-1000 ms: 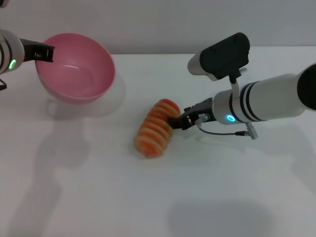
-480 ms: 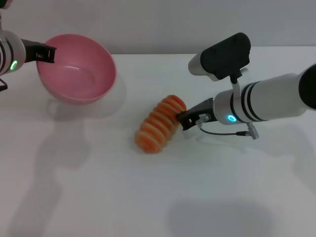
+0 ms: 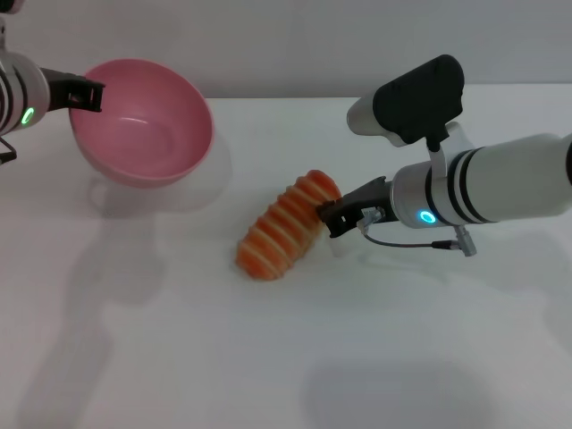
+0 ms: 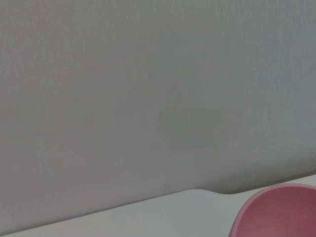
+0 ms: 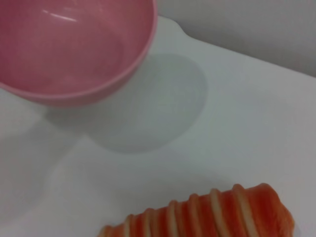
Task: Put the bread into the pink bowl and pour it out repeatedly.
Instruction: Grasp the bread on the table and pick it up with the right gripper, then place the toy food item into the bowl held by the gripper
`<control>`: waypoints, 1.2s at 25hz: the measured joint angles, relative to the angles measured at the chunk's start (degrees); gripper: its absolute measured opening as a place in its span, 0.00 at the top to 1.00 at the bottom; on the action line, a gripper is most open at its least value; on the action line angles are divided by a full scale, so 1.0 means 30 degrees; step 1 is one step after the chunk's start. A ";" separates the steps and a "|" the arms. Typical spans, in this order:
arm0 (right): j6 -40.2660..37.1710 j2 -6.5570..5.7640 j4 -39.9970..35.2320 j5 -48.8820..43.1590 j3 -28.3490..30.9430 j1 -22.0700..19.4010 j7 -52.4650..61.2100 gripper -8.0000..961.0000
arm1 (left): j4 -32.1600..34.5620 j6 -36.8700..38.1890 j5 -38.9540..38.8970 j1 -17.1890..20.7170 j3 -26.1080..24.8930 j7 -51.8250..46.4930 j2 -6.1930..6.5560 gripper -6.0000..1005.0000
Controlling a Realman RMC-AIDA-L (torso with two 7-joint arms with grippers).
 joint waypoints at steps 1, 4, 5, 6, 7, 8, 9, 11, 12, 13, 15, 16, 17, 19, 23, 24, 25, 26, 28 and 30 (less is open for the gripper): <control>0.0000 0.0000 0.0000 0.0000 0.0000 0.0000 0.0000 0.99 | 0.0001 0.0004 -0.0036 -0.0025 0.0008 0.0000 0.0001 0.97; 0.0442 0.0007 -0.1183 -0.0593 0.0031 -0.0516 0.0370 0.98 | -0.0103 0.0015 -0.0103 -0.0137 0.0061 -0.0001 0.0000 0.97; 0.0707 0.0008 -0.1847 -0.0925 0.0085 -0.0726 0.0608 0.98 | -0.0148 0.0021 -0.0102 -0.0164 0.0087 0.0000 0.0000 0.97; 0.1226 0.0005 -0.3164 -0.1603 0.0212 -0.1109 0.1046 0.98 | -0.0336 0.0034 -0.0132 -0.0256 0.0230 -0.0001 -0.0021 0.96; 0.1226 0.0005 -0.3164 -0.1603 0.0212 -0.1109 0.1046 0.98 | -0.0408 0.0037 -0.0141 -0.0294 0.0282 -0.0001 -0.0031 0.96; 0.1561 0.0005 -0.3781 -0.1968 0.0247 -0.1291 0.1290 0.98 | -0.0408 0.0037 -0.0141 -0.0294 0.0282 -0.0001 -0.0031 0.96; 0.1976 0.0001 -0.4642 -0.2432 0.0275 -0.1527 0.1593 0.97 | -0.0580 0.0042 -0.0152 -0.0384 0.0393 -0.0018 -0.0040 0.96; 0.2548 -0.0001 -0.6012 -0.3092 0.0286 -0.1905 0.2017 0.97 | -0.0776 0.0045 -0.0156 -0.0471 0.0553 -0.0047 -0.0053 0.96; 0.2959 0.0000 -0.6892 -0.3566 0.0288 -0.2175 0.2294 0.97 | -0.0862 0.0046 -0.0164 -0.0502 0.0675 -0.0086 -0.0055 0.96; 0.3290 0.0000 -0.7698 -0.3962 0.0301 -0.2416 0.2504 0.97 | -0.0911 0.0046 -0.0176 -0.0519 0.0772 -0.0116 -0.0057 0.96; 0.3960 0.0005 -0.9080 -0.4587 0.0448 -0.2799 0.2845 0.97 | -0.1017 0.0045 -0.0210 -0.0541 0.0972 -0.0174 -0.0066 0.96; 0.4266 0.0012 -0.9593 -0.4754 0.0559 -0.2957 0.2917 0.96 | -0.1051 0.0046 -0.0218 -0.0547 0.1019 -0.0178 -0.0075 0.96; 0.4577 0.0019 -1.0212 -0.4917 0.0712 -0.3130 0.2970 0.96 | -0.1104 0.0045 -0.0232 -0.0555 0.1086 -0.0179 -0.0093 0.96; 0.5166 0.0045 -1.1277 -0.5012 0.0915 -0.3452 0.2997 0.96 | -0.1164 0.0046 -0.0281 -0.0568 0.1172 -0.0182 -0.0109 0.96; 0.6044 0.0061 -1.3049 -0.5337 0.0998 -0.3909 0.3044 0.95 | -0.1332 0.0054 -0.0579 -0.0589 0.1319 -0.0189 -0.0129 0.96; 0.6558 0.0073 -1.3954 -0.5862 0.1053 -0.4016 0.3206 0.95 | -0.1335 0.0069 -0.1034 -0.0598 0.1548 -0.0189 -0.0130 0.96; 0.6558 0.0073 -1.3954 -0.5862 0.1053 -0.4016 0.3206 0.95 | -0.1335 0.0069 -0.1034 -0.0598 0.1548 -0.0189 -0.0130 0.96; 0.6776 0.0081 -1.4382 -0.6069 0.1108 -0.4024 0.3284 0.95 | -0.1301 0.0077 -0.1438 -0.0597 0.1808 -0.0191 -0.0133 0.96; 0.7085 0.0084 -1.5011 -0.6399 0.1251 -0.4028 0.3367 0.95 | -0.1132 0.0111 -0.1976 -0.0617 0.2410 -0.0205 -0.0138 0.96; 0.7316 0.0086 -1.5508 -0.6688 0.1475 -0.4058 0.3391 0.94 | -0.0967 0.0148 -0.2307 -0.0715 0.3110 -0.0241 -0.0160 0.97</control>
